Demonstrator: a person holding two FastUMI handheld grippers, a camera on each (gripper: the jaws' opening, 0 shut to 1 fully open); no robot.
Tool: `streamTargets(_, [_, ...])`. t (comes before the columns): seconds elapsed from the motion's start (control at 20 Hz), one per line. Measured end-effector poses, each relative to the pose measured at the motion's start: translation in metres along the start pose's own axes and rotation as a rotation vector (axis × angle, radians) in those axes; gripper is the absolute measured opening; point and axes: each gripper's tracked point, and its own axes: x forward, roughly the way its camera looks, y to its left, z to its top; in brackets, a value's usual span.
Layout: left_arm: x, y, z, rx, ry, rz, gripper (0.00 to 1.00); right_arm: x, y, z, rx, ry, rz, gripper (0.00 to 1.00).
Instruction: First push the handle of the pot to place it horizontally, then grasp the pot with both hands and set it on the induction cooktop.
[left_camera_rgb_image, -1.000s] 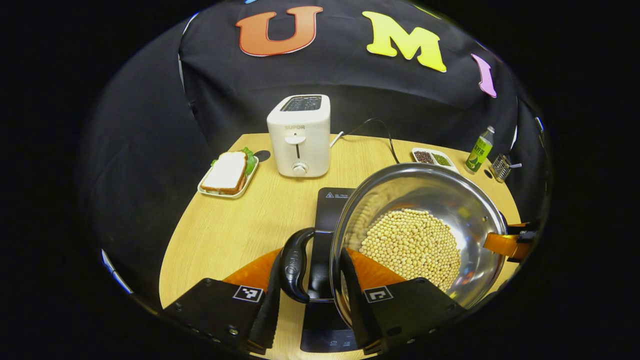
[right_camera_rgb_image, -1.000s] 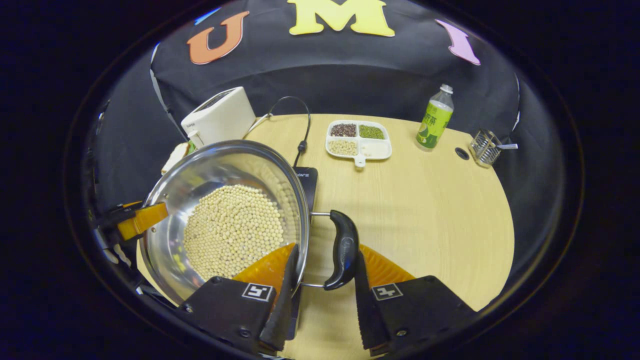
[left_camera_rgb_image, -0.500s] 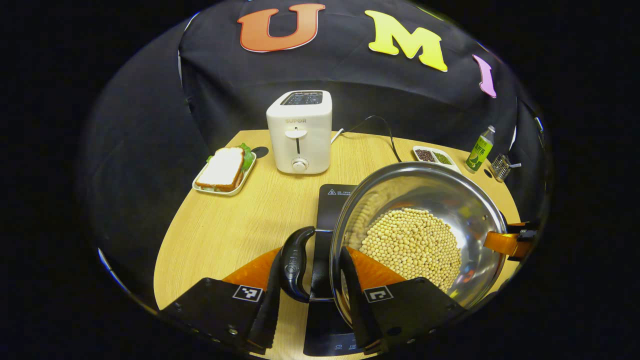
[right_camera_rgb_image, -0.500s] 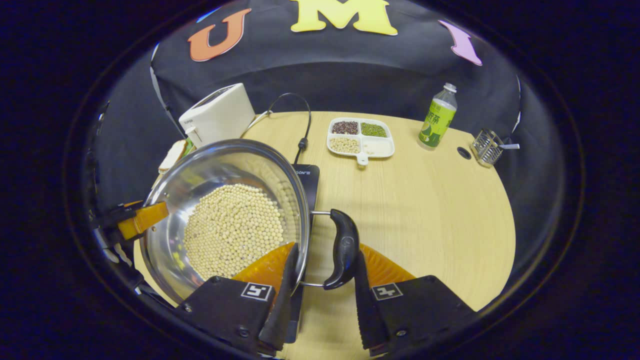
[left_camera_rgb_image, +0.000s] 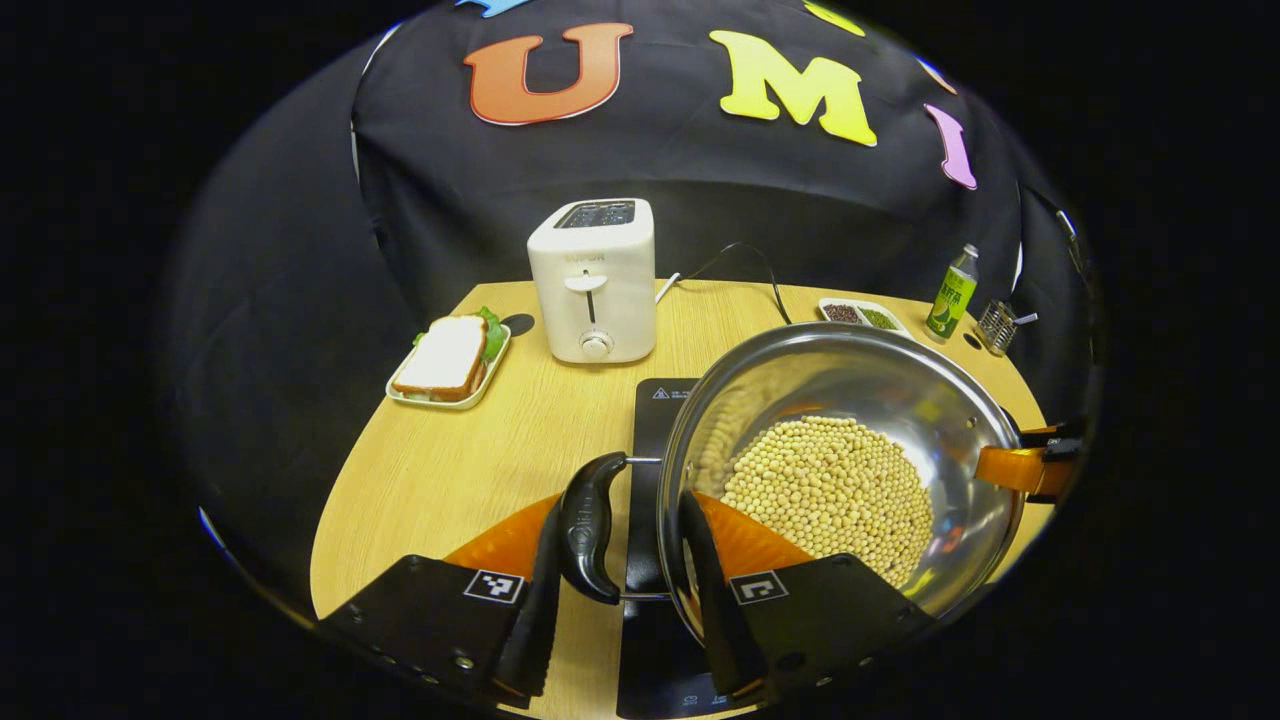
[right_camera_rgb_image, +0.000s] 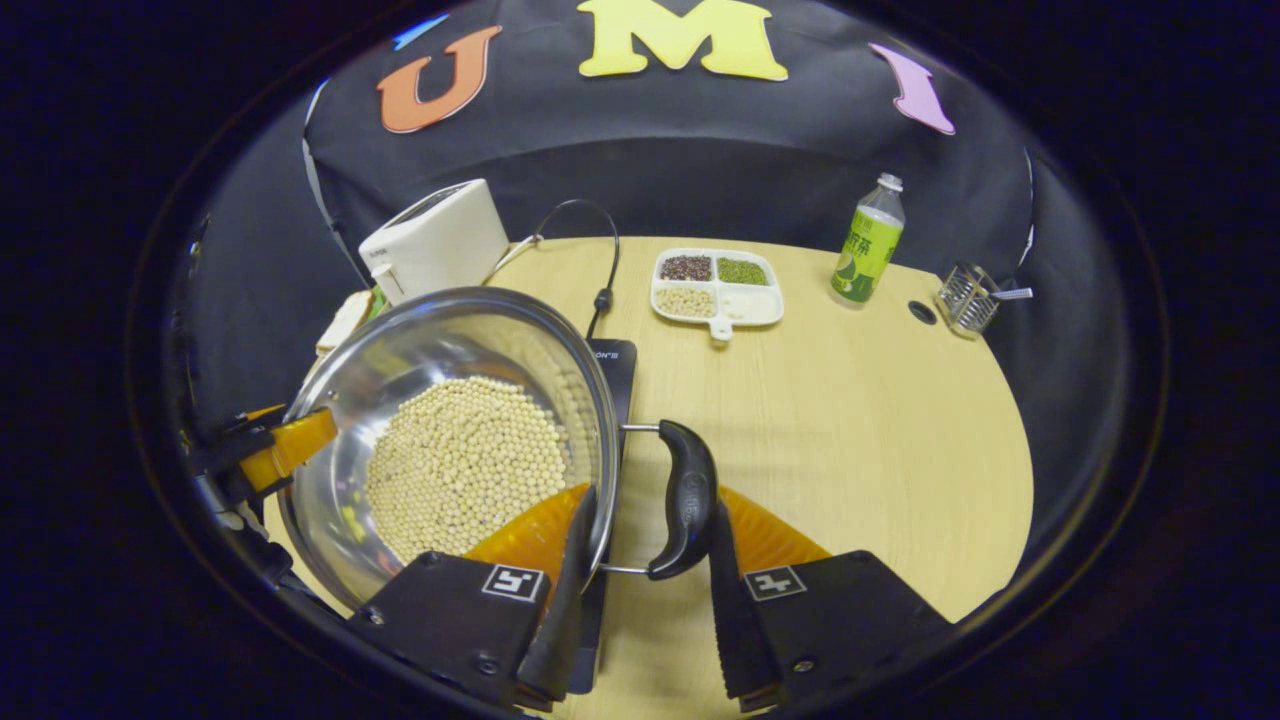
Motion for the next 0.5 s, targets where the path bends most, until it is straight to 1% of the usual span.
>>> streamTargets(0.05, [-0.001, 0.001, 0.0, -0.001, 0.003, 0.002, 0.6, 0.0, 0.0, 0.001, -0.003, -0.007, -0.005, 0.58])
streamTargets(0.1, [-0.001, 0.001, 0.001, 0.0, 0.0, 0.004, 0.49, 0.0, 0.0, 0.0, -0.012, -0.006, -0.007, 0.58])
streamTargets(0.15, [-0.001, 0.001, 0.001, -0.001, 0.0, 0.006, 0.6, 0.0, 0.0, 0.0, -0.009, -0.006, -0.006, 0.59])
streamTargets(0.2, [0.001, 0.001, 0.001, 0.0, 0.004, 0.007, 0.6, 0.0, 0.0, 0.001, 0.0, -0.01, -0.003, 0.59])
streamTargets(0.25, [0.0, 0.001, 0.0, 0.002, 0.009, 0.01, 0.63, -0.001, 0.0, 0.001, 0.005, -0.014, -0.001, 0.6])
streamTargets(0.3, [0.0, 0.002, -0.002, 0.011, 0.023, 0.012, 0.53, 0.001, 0.0, 0.002, -0.003, -0.015, 0.001, 0.61])
streamTargets(0.35, [0.002, 0.001, -0.004, 0.011, 0.035, 0.012, 0.69, 0.001, 0.0, 0.003, -0.013, -0.014, 0.002, 0.64])
streamTargets(0.4, [0.003, 0.002, -0.001, 0.01, 0.015, 0.023, 0.81, 0.002, -0.001, -0.001, -0.023, -0.006, 0.004, 0.7])
streamTargets(0.45, [0.0, 0.008, 0.005, 0.014, -0.012, 0.044, 0.89, 0.002, -0.001, -0.003, -0.022, -0.003, 0.015, 0.8])
streamTargets(0.5, [-0.003, 0.011, 0.011, 0.015, -0.046, 0.055, 0.98, 0.0, 0.001, 0.0, -0.02, -0.023, 0.026, 0.81])
